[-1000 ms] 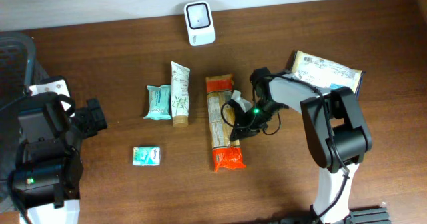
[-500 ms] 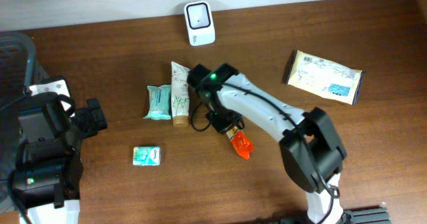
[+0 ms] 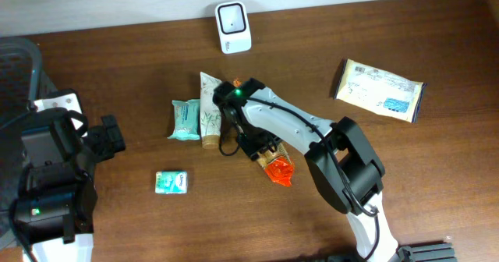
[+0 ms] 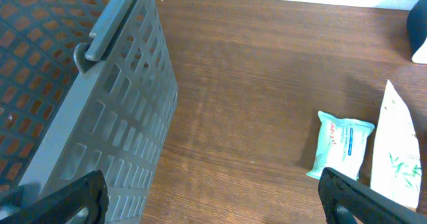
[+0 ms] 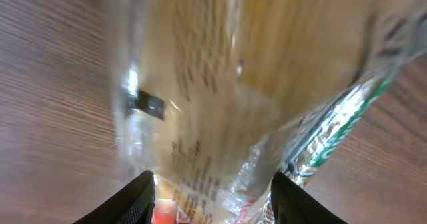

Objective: Scan the item barcode

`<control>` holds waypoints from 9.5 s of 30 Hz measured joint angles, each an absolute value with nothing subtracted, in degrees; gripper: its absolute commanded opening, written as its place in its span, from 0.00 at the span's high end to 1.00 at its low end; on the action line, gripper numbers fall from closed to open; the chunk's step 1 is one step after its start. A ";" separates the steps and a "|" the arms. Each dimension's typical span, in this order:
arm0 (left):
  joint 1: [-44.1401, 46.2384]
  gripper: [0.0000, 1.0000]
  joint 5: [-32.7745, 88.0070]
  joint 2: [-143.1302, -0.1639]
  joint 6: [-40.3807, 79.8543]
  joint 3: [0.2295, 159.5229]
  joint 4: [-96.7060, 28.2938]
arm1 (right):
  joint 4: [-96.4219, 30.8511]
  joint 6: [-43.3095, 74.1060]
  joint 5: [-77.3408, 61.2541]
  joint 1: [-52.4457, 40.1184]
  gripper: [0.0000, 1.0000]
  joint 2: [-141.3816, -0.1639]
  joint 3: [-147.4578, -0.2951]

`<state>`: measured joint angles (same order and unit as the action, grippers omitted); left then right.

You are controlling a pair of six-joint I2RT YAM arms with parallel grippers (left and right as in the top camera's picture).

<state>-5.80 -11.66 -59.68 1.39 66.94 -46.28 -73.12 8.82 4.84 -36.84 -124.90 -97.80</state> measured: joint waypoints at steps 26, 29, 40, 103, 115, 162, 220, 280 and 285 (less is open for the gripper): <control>-5.80 0.01 -11.64 -59.68 1.37 66.94 -46.41 | -59.75 -7.53 -26.48 -22.13 0.96 -119.94 -83.44; -5.80 0.01 -11.66 -59.68 1.39 66.94 -46.41 | -59.72 -7.27 -27.31 -22.04 0.96 -119.83 -83.46; -5.80 0.01 -11.66 -59.68 1.37 66.94 -46.46 | -64.07 -15.18 -53.87 -13.89 0.96 -105.56 -91.22; -5.80 0.01 -11.66 -59.68 1.39 66.96 -46.46 | -50.15 -20.99 43.62 -31.24 0.96 -127.26 -118.98; -5.80 0.01 -11.66 -59.68 1.39 66.96 -46.50 | -78.41 4.78 -2.11 4.86 0.96 -115.22 -108.53; -5.80 0.01 -11.66 -59.68 1.39 66.96 -46.48 | -49.56 16.95 -17.76 -31.24 0.46 -131.55 -108.75; -5.80 0.01 -11.66 -59.68 1.39 66.96 -46.48 | -73.71 14.90 42.61 -37.32 0.96 -135.39 -118.17; -5.80 0.01 -11.66 -59.68 1.39 66.96 -46.48 | -71.64 -6.81 -15.46 -13.61 0.96 -136.44 -118.54; -5.80 0.01 -11.66 -59.68 1.37 66.96 -46.48 | -74.13 10.24 22.61 -23.77 0.96 -134.41 -118.32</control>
